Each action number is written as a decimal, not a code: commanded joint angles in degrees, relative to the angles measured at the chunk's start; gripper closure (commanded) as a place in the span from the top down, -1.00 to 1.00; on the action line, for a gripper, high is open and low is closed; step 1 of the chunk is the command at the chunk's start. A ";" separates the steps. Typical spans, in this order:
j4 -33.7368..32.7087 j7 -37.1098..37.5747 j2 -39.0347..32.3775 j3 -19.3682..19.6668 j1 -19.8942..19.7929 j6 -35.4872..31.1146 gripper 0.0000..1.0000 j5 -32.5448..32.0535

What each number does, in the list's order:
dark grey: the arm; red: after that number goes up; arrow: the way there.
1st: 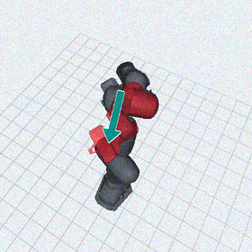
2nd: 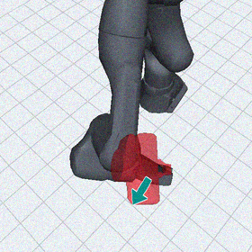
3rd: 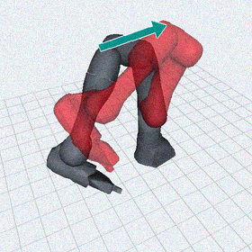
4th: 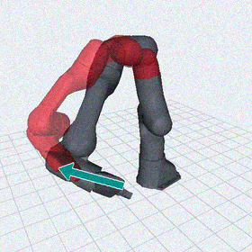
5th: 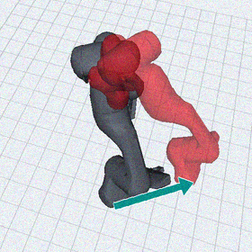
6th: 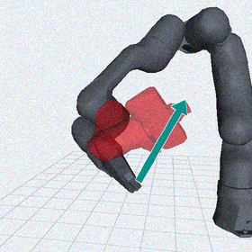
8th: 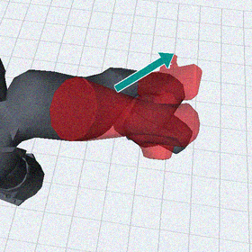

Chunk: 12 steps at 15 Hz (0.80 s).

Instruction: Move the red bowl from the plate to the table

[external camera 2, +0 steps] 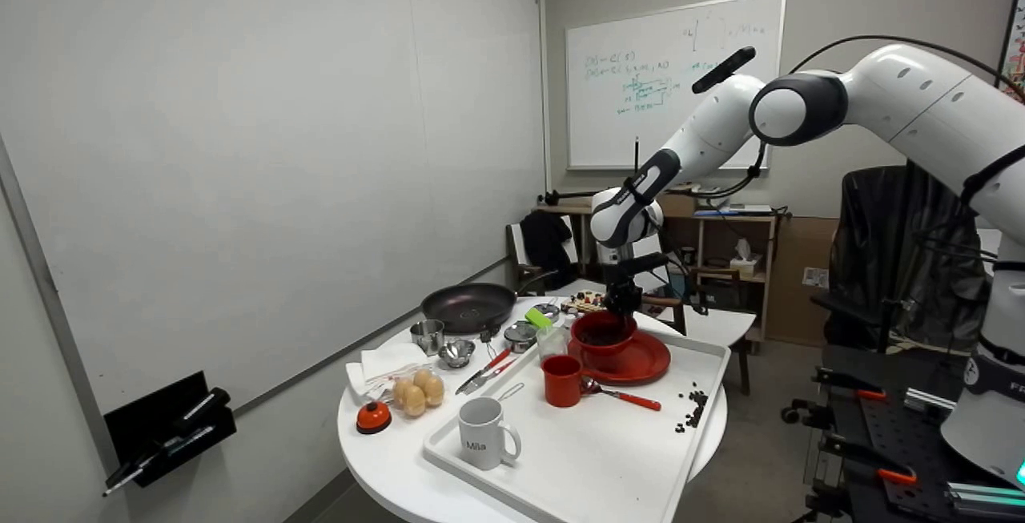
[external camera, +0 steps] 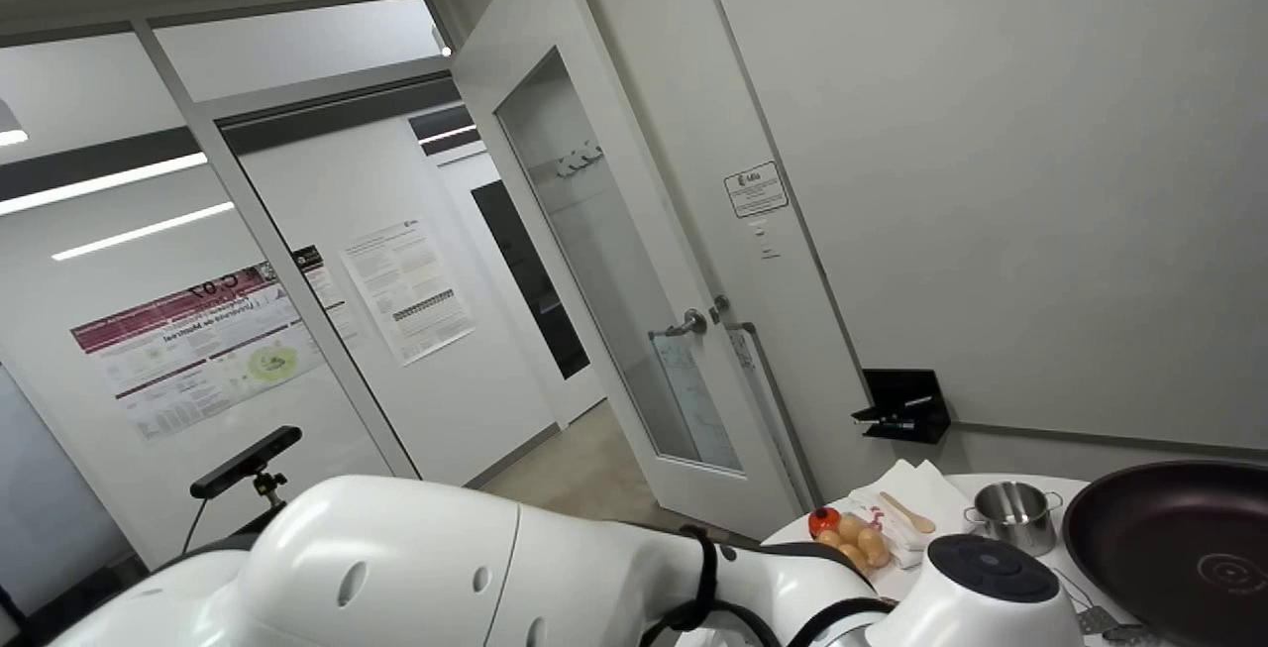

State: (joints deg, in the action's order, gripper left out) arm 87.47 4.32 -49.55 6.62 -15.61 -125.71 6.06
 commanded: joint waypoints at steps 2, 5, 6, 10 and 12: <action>7.14 -4.86 7.45 -0.98 -0.50 0.49 -0.89 0.91; 9.42 -7.18 9.93 -1.31 0.41 1.36 -0.89 0.01; 10.00 -8.07 10.59 -1.55 0.72 1.81 -0.89 -0.27; 10.82 -10.88 12.09 -2.35 2.98 3.74 -0.89 -2.37; 10.70 -11.38 12.44 -2.59 4.47 4.64 -0.89 -3.77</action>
State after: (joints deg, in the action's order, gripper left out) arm 96.26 -5.43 -39.83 4.23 -13.00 -122.75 4.38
